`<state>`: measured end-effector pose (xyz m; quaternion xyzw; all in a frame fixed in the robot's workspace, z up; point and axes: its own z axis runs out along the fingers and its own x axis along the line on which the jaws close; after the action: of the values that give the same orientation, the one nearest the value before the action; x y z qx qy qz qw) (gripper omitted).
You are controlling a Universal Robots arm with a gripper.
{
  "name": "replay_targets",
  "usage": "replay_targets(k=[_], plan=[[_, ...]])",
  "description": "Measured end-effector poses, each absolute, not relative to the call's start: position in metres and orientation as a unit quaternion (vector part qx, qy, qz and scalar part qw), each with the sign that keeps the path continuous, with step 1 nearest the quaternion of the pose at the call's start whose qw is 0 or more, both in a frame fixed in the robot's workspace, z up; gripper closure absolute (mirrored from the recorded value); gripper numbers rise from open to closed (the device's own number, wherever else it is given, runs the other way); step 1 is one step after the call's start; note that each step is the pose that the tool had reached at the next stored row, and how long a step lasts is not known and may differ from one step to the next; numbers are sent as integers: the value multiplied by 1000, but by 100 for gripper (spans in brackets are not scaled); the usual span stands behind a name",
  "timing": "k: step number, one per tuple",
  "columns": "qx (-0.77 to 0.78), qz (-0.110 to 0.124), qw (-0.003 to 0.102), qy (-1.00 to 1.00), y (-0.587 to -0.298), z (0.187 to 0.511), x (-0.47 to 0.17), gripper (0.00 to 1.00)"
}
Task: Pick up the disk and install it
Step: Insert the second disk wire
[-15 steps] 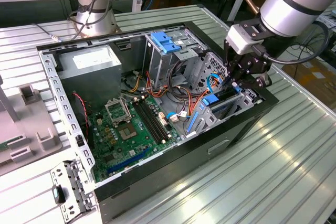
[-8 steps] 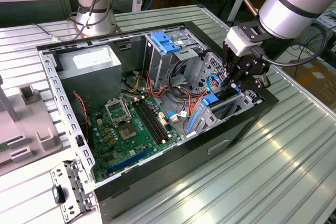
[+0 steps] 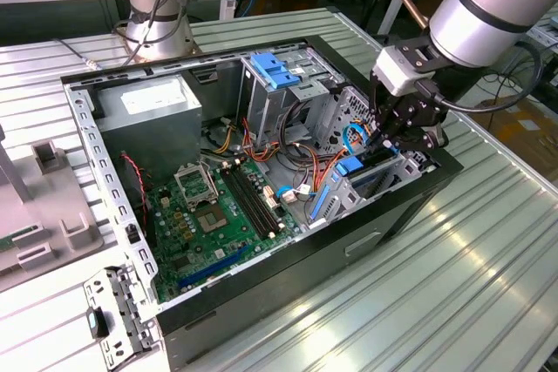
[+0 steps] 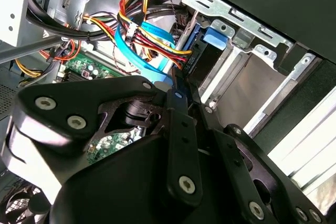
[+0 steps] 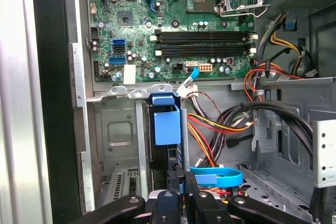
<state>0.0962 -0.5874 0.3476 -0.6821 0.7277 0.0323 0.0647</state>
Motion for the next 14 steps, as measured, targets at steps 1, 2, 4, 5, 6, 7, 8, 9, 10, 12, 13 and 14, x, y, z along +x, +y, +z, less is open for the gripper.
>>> replay_targets(k=[1,2,4,5,6,7,8,9,10,12,13,14], plan=[[-682,32,65,728,-588,347,96,84],[-682,32,65,728,-588,347,96,84],[-682,32,65,728,-589,346,96,84],[-682,33,65,727,-589,346,96,84],[-682,32,65,727,-589,346,96,84],[-682,32,65,727,-590,346,96,84],[-682,32,65,727,-590,346,95,84],[-682,32,65,727,-590,345,95,84],[-683,32,65,727,-591,345,95,84],[-685,33,65,725,-591,345,95,84],[-686,33,65,724,-591,345,95,84],[-687,33,65,723,-591,345,95,84]])
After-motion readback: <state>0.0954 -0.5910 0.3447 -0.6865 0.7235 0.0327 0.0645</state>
